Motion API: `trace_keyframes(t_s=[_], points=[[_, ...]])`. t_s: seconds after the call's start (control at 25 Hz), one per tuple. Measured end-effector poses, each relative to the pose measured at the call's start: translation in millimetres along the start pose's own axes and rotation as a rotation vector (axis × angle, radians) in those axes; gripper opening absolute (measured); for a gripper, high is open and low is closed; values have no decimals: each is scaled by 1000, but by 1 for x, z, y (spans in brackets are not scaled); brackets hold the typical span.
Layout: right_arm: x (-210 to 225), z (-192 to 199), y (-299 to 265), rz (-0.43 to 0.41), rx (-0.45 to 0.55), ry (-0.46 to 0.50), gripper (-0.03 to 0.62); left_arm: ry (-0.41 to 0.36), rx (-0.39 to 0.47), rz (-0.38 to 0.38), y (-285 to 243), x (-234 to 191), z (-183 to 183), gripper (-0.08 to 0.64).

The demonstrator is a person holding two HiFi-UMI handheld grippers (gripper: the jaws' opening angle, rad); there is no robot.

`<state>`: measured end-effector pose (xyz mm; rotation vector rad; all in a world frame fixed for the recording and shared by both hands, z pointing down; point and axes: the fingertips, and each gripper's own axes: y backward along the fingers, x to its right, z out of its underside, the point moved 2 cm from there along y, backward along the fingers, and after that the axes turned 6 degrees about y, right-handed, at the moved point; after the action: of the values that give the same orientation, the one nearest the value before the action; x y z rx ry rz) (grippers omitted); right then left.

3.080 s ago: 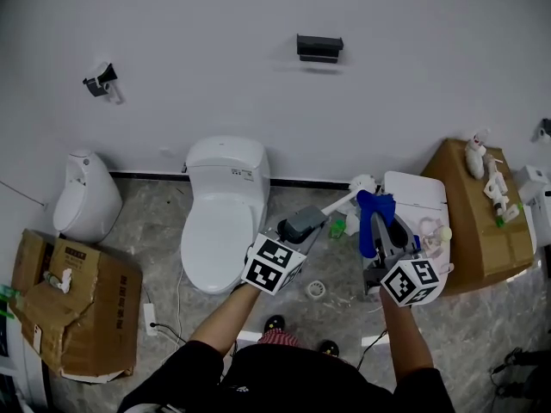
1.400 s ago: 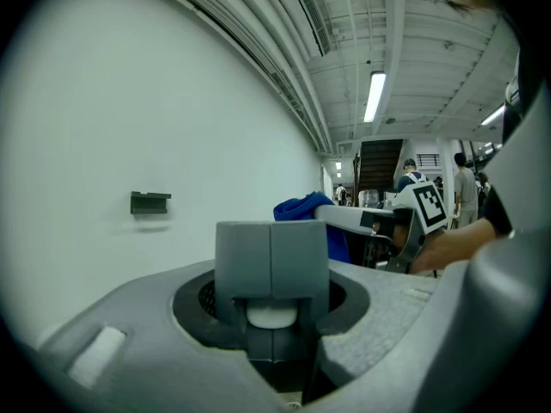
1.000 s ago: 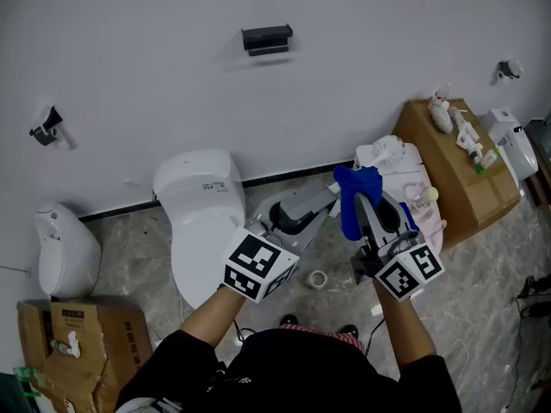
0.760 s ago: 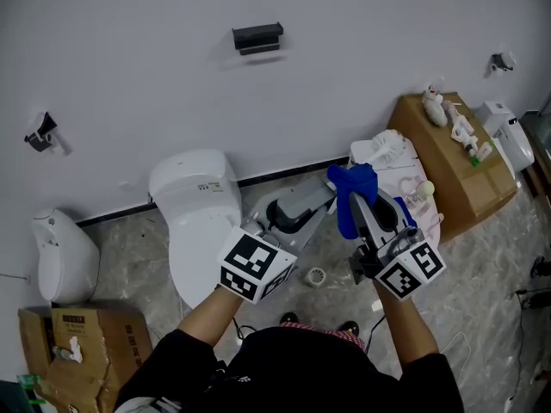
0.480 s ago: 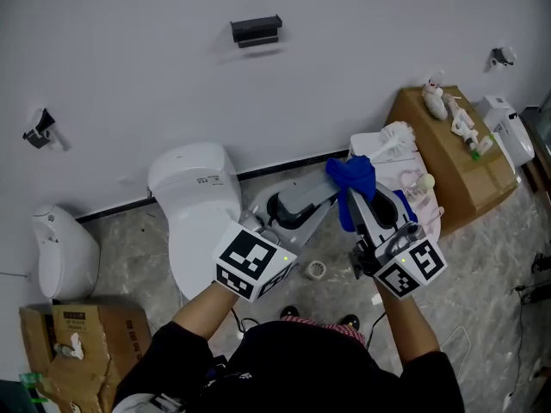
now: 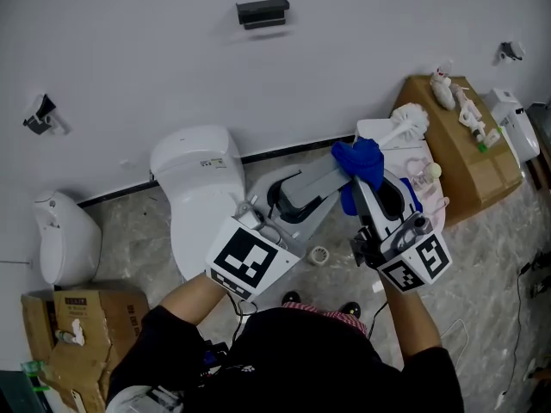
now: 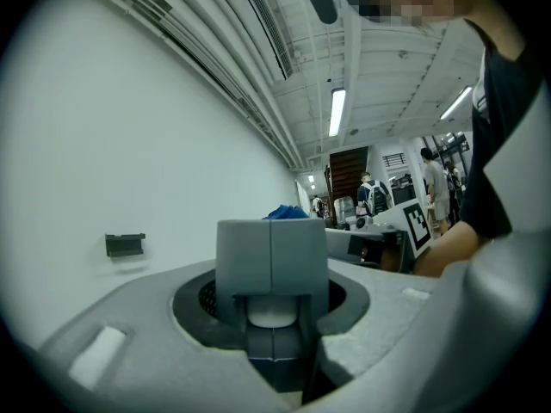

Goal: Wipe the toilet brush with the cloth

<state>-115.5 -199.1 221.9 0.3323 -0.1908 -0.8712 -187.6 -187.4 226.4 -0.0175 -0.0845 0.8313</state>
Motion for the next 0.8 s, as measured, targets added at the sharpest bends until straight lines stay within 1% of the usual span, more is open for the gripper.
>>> trace_keyframes(t_s=[0.12,0.28,0.36,0.44,0.56,0.64,0.76,0.8], points=[[-16,-1,-7,-8,-1,23,64,21,11,12,16,-5,-2,160],[-18,-4,-8,-6,-24,2,64,46,10,29,19,-5,-5,160],[-20,-8,-9,-12,-26,12,64,60,16,31,20,-4,-9,160],[-23,-13,-9,-18,-18,25,64,60,26,31,23,-3,-14,160],[-27,-20,-10,-25,-2,22,64,61,31,32,27,-1,-19,160],[-27,-21,-10,-25,-1,25,64,49,28,28,28,-1,-21,160],[-27,-19,-11,-21,-14,28,64,-23,17,19,28,1,-19,160],[-27,-19,-11,-22,-17,29,64,-36,15,21,28,1,-19,160]])
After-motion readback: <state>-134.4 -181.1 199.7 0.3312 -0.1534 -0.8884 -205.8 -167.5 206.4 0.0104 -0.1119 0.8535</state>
